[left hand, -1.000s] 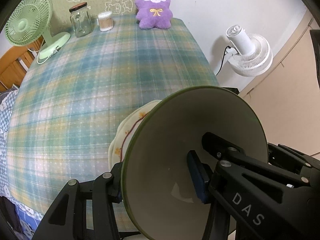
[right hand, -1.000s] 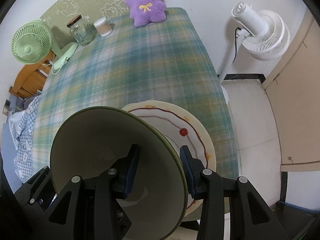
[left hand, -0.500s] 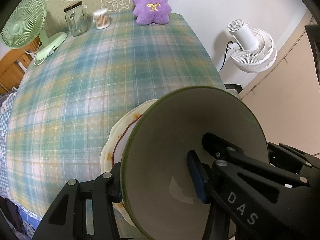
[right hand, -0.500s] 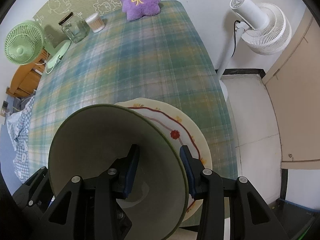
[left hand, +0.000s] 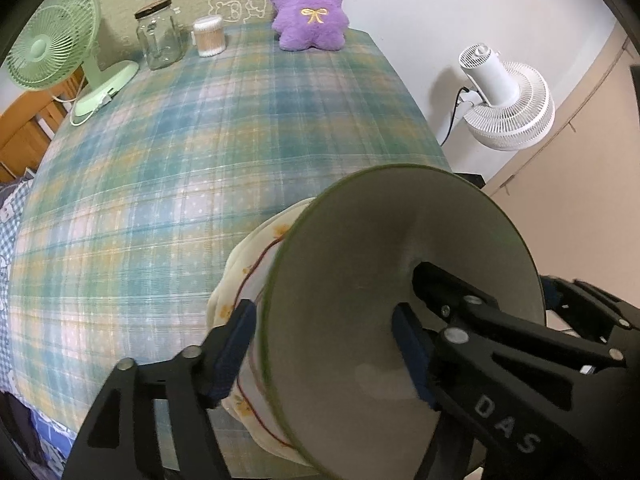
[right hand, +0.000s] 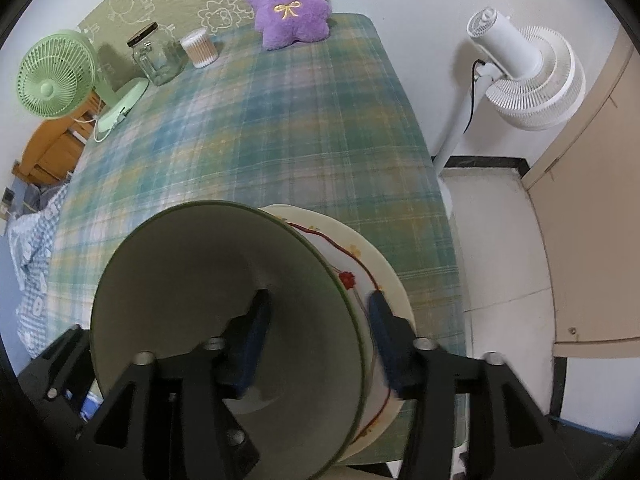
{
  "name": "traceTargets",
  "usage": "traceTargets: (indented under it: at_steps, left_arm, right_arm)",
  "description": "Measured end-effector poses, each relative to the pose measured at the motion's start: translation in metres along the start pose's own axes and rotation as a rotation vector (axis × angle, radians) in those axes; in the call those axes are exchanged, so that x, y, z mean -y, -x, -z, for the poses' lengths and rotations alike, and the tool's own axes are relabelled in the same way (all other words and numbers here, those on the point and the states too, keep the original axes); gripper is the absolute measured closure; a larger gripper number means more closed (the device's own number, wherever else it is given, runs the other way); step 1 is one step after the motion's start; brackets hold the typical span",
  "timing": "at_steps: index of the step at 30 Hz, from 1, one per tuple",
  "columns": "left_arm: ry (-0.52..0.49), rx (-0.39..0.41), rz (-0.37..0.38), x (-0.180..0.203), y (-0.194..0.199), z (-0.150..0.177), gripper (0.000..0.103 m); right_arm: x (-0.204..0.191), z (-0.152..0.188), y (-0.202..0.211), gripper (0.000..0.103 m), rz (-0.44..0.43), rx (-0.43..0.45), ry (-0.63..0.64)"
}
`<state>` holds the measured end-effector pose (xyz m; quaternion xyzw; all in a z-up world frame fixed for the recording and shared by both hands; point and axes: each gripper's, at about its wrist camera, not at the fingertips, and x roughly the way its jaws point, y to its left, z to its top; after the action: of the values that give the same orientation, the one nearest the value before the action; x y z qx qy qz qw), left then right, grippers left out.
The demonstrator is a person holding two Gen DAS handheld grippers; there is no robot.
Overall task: Organize plates and bowls
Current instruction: 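Open both grippers and release the cream bowl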
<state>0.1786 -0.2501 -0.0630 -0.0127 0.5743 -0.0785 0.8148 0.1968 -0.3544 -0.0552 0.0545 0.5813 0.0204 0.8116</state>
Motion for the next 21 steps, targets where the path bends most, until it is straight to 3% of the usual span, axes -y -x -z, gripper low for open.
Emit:
traceTargets:
  at_steps: [3,14,21]
  left_arm:
    - [-0.006,0.025,-0.016,-0.002,0.006,0.002,0.015]
    - [-0.050,0.118,-0.052,-0.012,0.038,0.010,0.013]
    - [-0.047,0.177,-0.052,-0.041,0.063,0.012,0.013]
  right_arm:
    - [0.002,0.003,0.006,0.030,0.013,0.025,-0.002]
    - [-0.007,0.013,0.038,0.029,0.056,0.103,0.012]
    - [-0.023,0.018,0.060,0.029,0.104,0.154,-0.015]
